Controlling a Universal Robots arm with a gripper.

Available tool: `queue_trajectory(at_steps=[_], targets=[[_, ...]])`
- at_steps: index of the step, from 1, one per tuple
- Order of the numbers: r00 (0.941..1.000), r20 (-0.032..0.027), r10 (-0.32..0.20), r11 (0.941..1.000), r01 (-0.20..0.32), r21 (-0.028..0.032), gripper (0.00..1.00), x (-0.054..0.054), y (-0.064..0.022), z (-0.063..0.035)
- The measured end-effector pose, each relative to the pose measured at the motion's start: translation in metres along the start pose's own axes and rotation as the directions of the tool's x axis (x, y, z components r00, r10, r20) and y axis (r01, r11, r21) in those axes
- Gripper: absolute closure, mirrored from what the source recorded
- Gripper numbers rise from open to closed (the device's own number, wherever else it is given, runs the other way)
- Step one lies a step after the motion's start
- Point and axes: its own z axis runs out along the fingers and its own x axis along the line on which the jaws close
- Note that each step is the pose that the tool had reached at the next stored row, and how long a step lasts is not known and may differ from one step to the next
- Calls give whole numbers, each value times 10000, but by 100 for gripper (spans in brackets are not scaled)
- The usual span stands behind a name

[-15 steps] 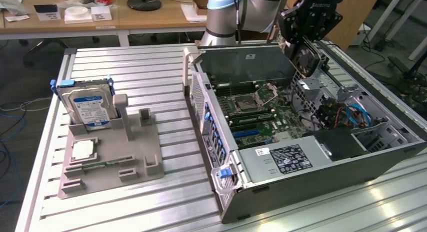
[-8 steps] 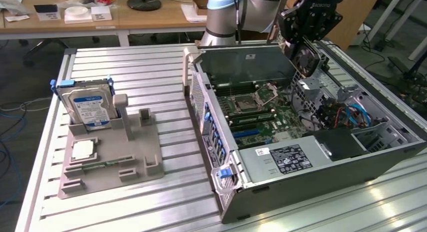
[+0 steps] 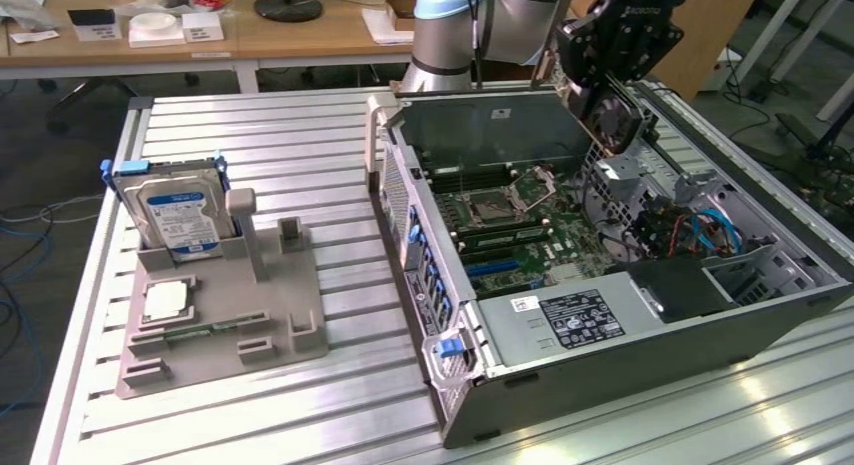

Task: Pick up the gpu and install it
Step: 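Insert the gpu into the slot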

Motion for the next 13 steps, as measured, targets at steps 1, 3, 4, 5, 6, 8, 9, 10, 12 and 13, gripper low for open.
queue_trajectory(at_steps=[1,3,4,5,6,8,9,10,12,13], targets=[[9999,-4,-108,9999,108,0,72,2,0,0],[9995,-10,-314,9995,314,1,72,5,0,0],[9991,-13,-419,9991,419,0,72,5,0,0],[9988,-16,-498,9988,498,0,72,6,0,0],[9983,-19,-576,9983,576,-1,72,7,-1,0],[9972,-24,-742,9972,742,-1,72,8,-1,0],[9965,-27,-832,9965,832,-1,72,8,-1,1],[9956,-31,-939,9956,939,-1,72,8,-2,0],[9932,-38,-1168,9932,1168,-1,72,9,-2,0],[9917,-42,-1282,9917,1282,0,72,10,-2,-1]])
